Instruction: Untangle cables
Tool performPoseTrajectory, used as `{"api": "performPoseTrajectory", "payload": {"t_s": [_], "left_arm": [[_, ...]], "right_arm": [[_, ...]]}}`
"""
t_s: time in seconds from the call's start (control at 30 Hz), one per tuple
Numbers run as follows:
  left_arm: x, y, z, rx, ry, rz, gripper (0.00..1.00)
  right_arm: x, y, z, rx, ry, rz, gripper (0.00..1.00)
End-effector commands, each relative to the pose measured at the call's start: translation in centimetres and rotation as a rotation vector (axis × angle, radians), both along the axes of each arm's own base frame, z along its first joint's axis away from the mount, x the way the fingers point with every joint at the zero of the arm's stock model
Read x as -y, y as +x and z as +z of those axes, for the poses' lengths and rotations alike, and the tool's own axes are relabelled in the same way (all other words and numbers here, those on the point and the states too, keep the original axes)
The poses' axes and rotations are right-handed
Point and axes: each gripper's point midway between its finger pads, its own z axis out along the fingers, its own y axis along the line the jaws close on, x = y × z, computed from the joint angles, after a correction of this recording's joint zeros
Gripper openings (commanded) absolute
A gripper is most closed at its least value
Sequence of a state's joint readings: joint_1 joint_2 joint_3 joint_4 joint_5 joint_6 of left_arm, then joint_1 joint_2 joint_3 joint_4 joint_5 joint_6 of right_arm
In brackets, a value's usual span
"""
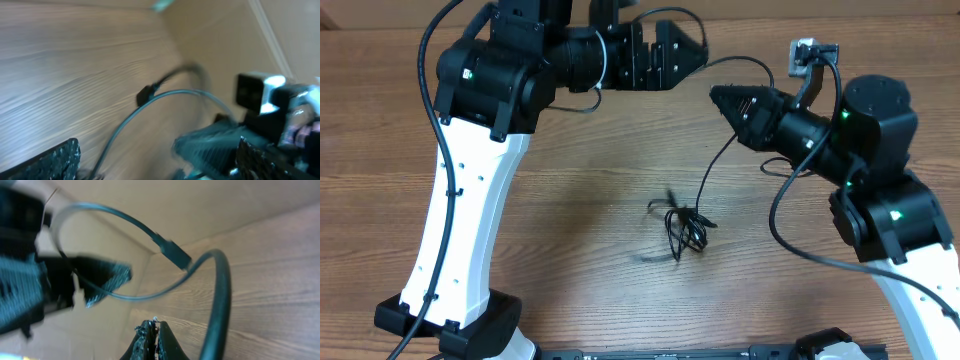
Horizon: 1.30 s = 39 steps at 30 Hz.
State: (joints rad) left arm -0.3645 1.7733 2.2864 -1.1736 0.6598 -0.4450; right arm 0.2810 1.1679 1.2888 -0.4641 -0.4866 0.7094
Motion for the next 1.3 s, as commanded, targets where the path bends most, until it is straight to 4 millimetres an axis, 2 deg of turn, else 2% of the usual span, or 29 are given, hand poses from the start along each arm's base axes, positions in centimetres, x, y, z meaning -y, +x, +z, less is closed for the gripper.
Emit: {"api": "performPoseTrajectory", "payload": {"t_s": [0.0, 0.27, 0.47, 0.7, 1.0, 1.17, 1.27], "left_arm": [[-3.1, 0.9, -0.3, 0.072, 0.15, 0.143, 1.0], [-4.3, -0.8, -3.0, 0.023, 0.28, 0.105, 1.0], [-7.0, -1.1, -5.1, -0.03, 0.425, 0.186, 1.0], [-7.8, -2.9, -6.5, -0.118, 0.475, 0.167, 1.0], [-7.2, -4.8, -7.3, -0.109, 0.532, 0.042, 0.97], [-4.9, -7.3, -7.2, -0.038, 0.521, -0.186, 1.0], [-4.5, -7.6, -7.4, -0.019, 0.547, -0.206, 1.0]], "right_arm": [[1.1, 1.3, 0.3, -0.081, 0.086, -0.117, 0.04], [1.2, 2.0, 0.7, -0.068, 0.105, -0.134, 0.04], [1.7, 2.5, 1.2, -0.055, 0.122, -0.177, 0.04], [2.3, 2.9, 1.1, -0.08, 0.147, -0.229, 0.04], [2.5, 3.1, 1.1, -0.075, 0.146, -0.24, 0.04], [3.1, 3.4, 1.0, -0.094, 0.163, -0.293, 0.04], [3.3, 3.6, 1.0, -0.104, 0.178, -0.309, 0.04]]}}
